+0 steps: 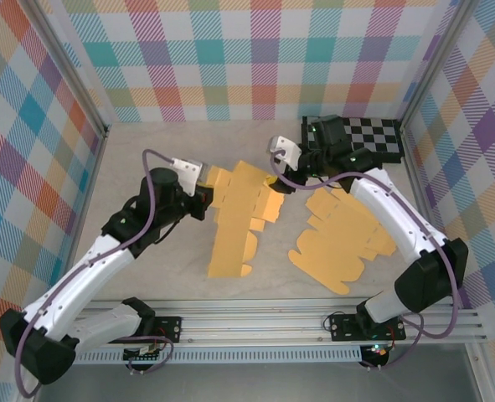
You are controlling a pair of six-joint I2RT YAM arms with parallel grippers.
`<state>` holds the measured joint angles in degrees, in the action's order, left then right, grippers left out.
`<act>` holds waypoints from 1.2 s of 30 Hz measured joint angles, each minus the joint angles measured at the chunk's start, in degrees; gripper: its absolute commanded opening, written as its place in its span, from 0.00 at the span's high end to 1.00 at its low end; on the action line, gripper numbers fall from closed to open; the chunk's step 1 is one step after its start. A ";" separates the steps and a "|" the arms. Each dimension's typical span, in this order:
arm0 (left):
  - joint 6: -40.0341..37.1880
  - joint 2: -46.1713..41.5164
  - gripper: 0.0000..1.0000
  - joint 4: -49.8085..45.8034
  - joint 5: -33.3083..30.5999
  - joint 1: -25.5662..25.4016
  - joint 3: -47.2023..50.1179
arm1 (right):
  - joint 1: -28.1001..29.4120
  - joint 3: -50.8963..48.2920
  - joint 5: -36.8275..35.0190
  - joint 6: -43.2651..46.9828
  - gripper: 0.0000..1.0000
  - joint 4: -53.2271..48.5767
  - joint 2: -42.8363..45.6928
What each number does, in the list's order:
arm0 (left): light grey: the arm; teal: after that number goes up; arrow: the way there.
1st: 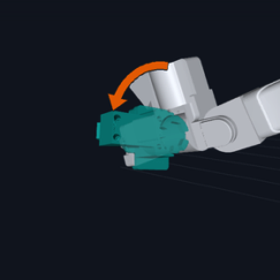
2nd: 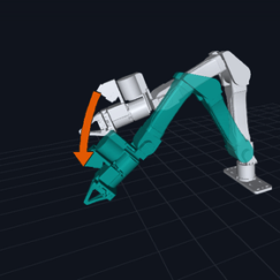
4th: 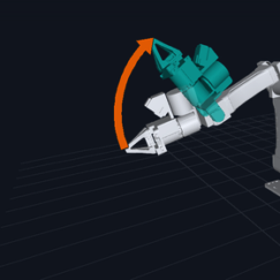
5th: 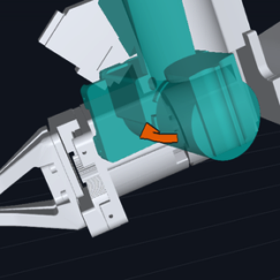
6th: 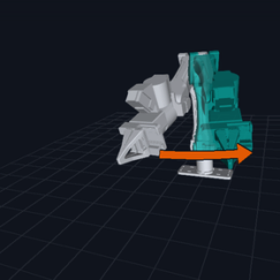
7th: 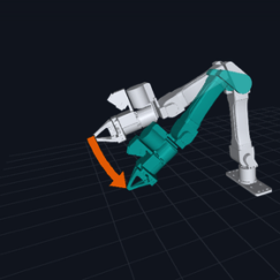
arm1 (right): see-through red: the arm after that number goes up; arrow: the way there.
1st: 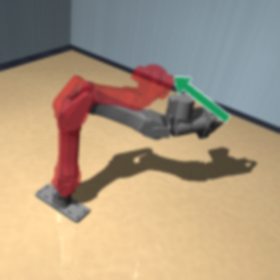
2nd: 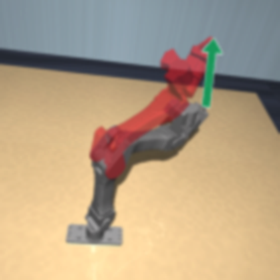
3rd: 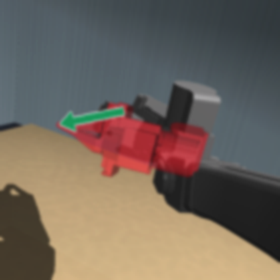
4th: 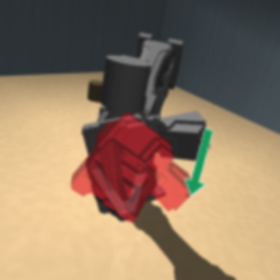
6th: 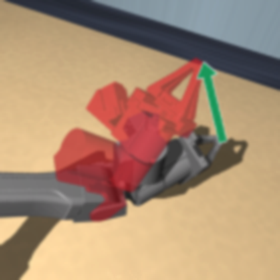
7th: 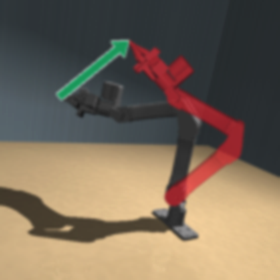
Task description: Fold the paper box
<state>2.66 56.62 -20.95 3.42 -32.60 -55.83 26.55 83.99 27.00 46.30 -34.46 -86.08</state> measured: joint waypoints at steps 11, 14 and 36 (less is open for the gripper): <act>-0.37 -10.99 1.00 4.46 3.89 0.00 7.80 | 0.02 3.06 9.53 9.60 0.34 -1.60 -10.27; -0.63 -11.06 1.00 5.88 5.11 0.00 8.13 | 0.00 5.01 9.57 10.38 0.35 -2.67 -11.41; -1.05 -11.76 1.00 7.61 1.31 0.00 10.32 | -2.54 9.07 12.31 18.47 1.00 -15.52 -12.94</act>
<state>1.61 44.86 -13.34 4.73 -32.60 -45.52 24.01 93.06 39.31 64.77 -49.98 -99.02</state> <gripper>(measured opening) 0.070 0.037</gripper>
